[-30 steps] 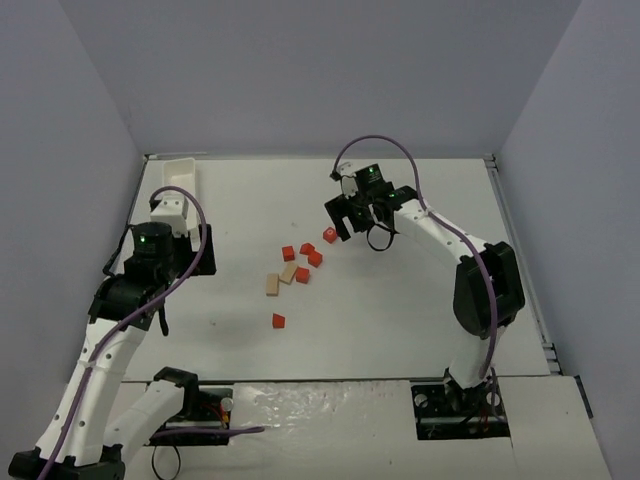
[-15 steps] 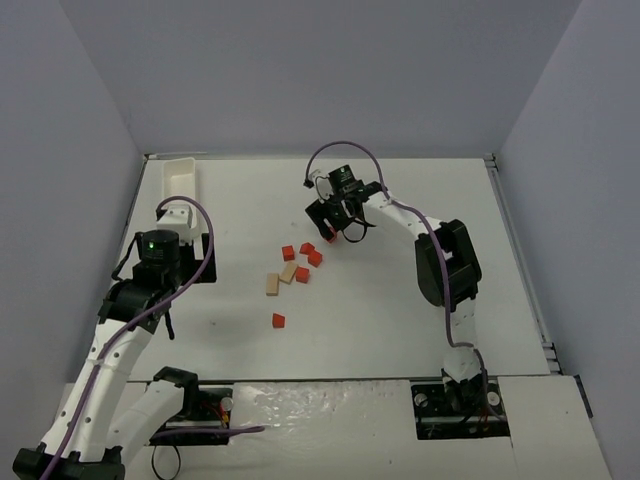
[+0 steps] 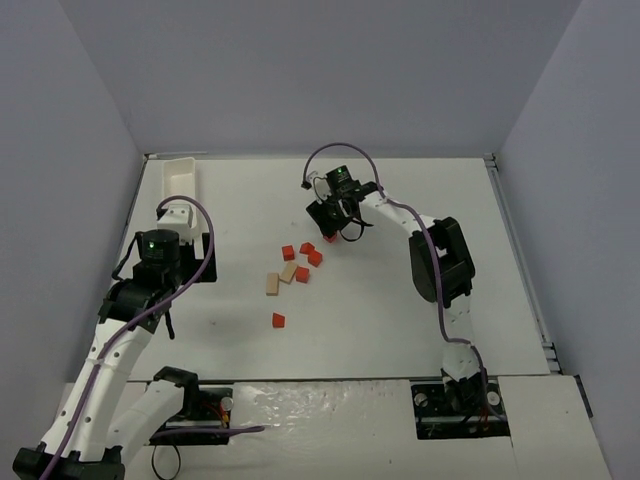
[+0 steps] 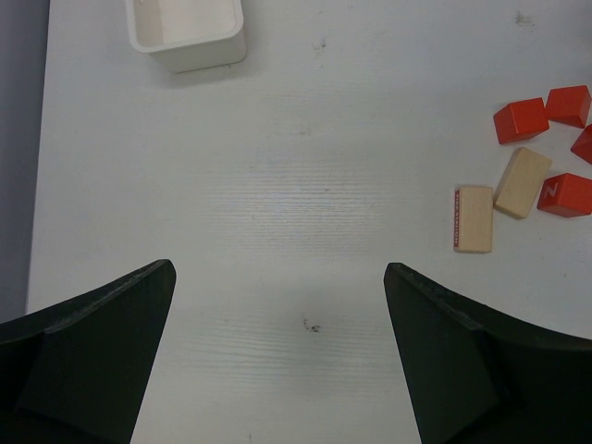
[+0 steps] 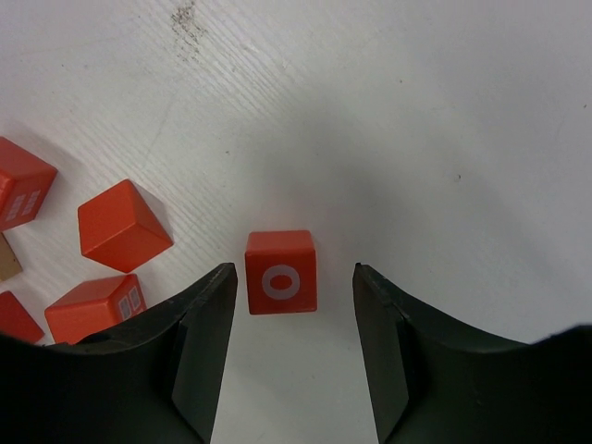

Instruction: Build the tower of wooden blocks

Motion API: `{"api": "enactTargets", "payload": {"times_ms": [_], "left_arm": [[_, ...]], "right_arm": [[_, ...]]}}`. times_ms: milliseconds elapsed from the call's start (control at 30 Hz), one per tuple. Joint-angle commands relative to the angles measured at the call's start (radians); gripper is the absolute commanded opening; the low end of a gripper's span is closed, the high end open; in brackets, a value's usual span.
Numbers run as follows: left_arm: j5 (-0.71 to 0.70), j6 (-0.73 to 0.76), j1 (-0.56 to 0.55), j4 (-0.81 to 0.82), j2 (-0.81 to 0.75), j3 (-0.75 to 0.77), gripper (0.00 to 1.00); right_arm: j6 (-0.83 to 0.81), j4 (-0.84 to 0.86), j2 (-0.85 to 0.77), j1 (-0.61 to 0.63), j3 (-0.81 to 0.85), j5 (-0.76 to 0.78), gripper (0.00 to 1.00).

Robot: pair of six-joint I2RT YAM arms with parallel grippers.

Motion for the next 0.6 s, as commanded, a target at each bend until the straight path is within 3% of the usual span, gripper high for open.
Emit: {"api": "enactTargets", "payload": {"times_ms": [0, 167, 300, 433, 567], "left_arm": [[-0.002, 0.014, 0.000, 0.054, 0.000, 0.022, 0.95], [0.001, 0.015, 0.000, 0.057, 0.000, 0.022, 0.95], [0.004, 0.015, 0.000, 0.055, 0.000, 0.021, 0.95], [0.008, 0.015, 0.000, 0.055, 0.001, 0.019, 0.95], [0.013, 0.015, 0.000, 0.055, 0.003, 0.019, 0.95]], "right_arm": [[-0.008, 0.014, 0.012, 0.007, 0.055, -0.025, 0.50], [-0.006, 0.015, 0.021, 0.007, 0.064, -0.028, 0.45], [-0.005, 0.015, 0.021, 0.007, 0.064, -0.028, 0.36], [0.011, 0.015, -0.006, 0.003, 0.057, 0.014, 0.13], [0.077, 0.015, -0.081, -0.030, -0.007, 0.107, 0.00]]}}
